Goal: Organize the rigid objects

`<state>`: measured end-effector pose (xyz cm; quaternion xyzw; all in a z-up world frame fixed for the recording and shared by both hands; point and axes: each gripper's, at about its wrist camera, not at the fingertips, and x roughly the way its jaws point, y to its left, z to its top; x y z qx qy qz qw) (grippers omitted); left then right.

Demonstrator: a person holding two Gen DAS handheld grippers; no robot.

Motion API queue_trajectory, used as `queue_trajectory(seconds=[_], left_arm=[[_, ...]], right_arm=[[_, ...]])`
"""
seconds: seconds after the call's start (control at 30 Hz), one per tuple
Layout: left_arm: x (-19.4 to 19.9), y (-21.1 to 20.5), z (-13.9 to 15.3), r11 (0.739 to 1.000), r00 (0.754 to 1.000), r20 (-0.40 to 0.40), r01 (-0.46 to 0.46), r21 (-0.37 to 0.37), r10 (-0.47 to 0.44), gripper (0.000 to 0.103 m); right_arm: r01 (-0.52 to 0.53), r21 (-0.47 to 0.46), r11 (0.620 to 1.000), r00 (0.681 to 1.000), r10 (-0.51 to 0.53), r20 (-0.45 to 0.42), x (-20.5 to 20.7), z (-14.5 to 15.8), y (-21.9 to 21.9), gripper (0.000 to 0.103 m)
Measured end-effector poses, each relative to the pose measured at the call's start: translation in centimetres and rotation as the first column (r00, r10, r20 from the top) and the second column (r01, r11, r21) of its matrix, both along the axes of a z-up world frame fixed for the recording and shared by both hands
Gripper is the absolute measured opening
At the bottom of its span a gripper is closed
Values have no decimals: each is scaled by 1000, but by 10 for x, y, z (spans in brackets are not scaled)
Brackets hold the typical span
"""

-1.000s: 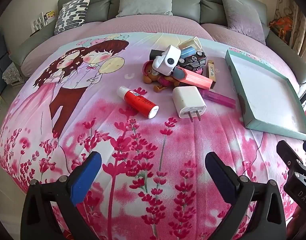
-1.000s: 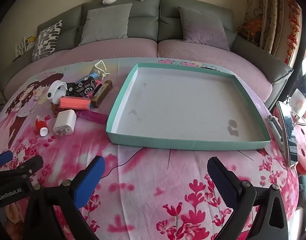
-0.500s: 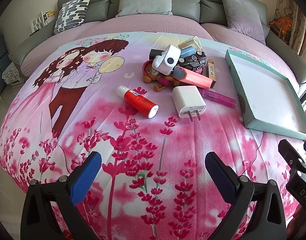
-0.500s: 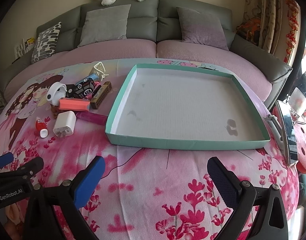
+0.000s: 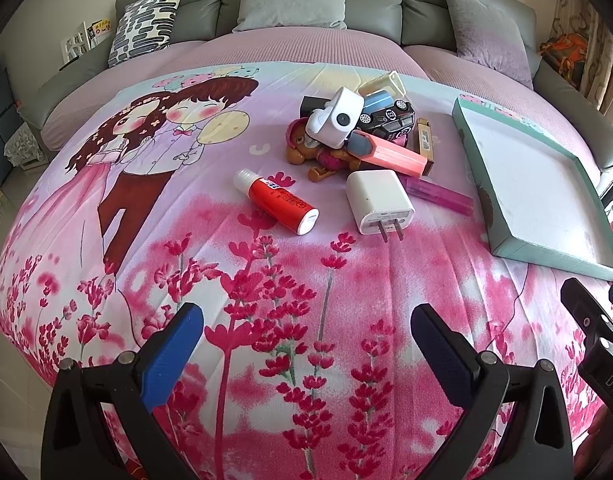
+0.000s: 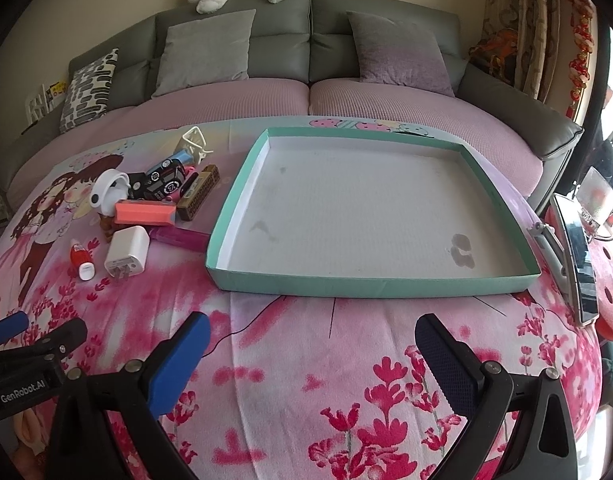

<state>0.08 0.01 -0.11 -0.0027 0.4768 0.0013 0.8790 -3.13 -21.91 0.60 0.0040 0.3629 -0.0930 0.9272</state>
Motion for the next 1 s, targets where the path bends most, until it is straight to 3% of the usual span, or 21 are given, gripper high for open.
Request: queue_trajectory(seconds=[0.23,0.5,0.7,0.93,1.0], left_arm=[[0,1,-3,1000,1000,15,-2,-14,2,103],[1,3,-4,994,998,65,3,-106,4,103],[-1,4,-3,998,997,71,1,-70,4,103],[16,3,38,999,992,123,24,-35,-19,103],[29,6,49,998,996,88,19,-65,-13,103]], right_arm=[[0,-1,1000,1000,0,1,0,0,0,103],[-1,18,1000,1000,1,-1,1,0,-1,103],[5,-8,1000,1000,-5,6,0,-1,-2,103],[15,29,999,995,-18,96,6,23,-16,103],[13,36,999,990,-18,139,12,43,-18,103]])
